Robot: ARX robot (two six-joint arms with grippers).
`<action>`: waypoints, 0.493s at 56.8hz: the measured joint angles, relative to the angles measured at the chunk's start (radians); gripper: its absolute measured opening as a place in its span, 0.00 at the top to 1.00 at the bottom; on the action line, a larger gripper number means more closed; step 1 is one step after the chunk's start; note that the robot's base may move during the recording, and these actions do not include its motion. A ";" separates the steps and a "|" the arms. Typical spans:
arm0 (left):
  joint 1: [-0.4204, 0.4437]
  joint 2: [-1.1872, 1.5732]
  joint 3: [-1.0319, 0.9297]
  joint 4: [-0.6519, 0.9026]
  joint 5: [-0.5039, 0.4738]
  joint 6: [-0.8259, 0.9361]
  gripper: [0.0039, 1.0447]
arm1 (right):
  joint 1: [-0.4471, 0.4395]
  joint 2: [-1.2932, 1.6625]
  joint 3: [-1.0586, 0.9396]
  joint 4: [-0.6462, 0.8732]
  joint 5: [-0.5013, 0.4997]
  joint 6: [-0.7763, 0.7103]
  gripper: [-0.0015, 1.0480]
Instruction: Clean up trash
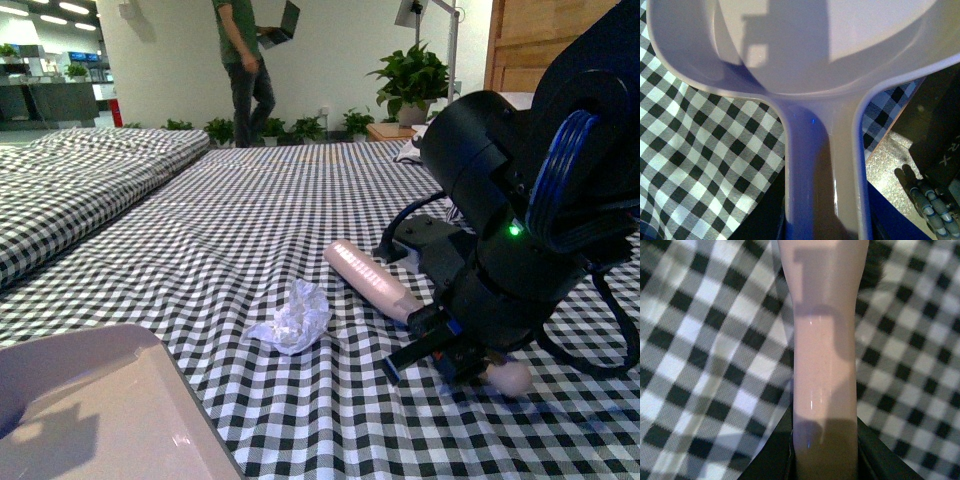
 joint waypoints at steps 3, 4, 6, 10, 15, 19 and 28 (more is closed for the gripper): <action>0.000 0.000 0.000 0.000 0.000 0.000 0.76 | 0.008 -0.013 -0.018 -0.018 -0.060 0.006 0.81; 0.000 0.000 0.000 0.000 0.000 0.000 0.76 | 0.011 -0.018 -0.023 -0.024 -0.077 0.007 0.81; 0.000 0.000 0.000 0.000 0.000 0.000 0.76 | 0.020 -0.035 -0.037 -0.039 -0.130 0.010 0.81; 0.000 0.000 0.000 0.000 0.000 0.000 0.76 | 0.044 -0.079 -0.067 -0.063 -0.243 0.013 0.81; 0.000 0.000 0.000 0.000 0.000 0.000 0.76 | 0.098 -0.176 -0.115 -0.140 -0.465 0.003 0.81; 0.000 0.000 0.000 0.000 0.000 0.000 0.76 | 0.125 -0.249 -0.135 -0.198 -0.622 -0.023 0.81; 0.000 0.000 0.000 0.000 0.000 0.001 0.76 | 0.105 -0.332 -0.124 -0.229 -0.689 -0.053 0.82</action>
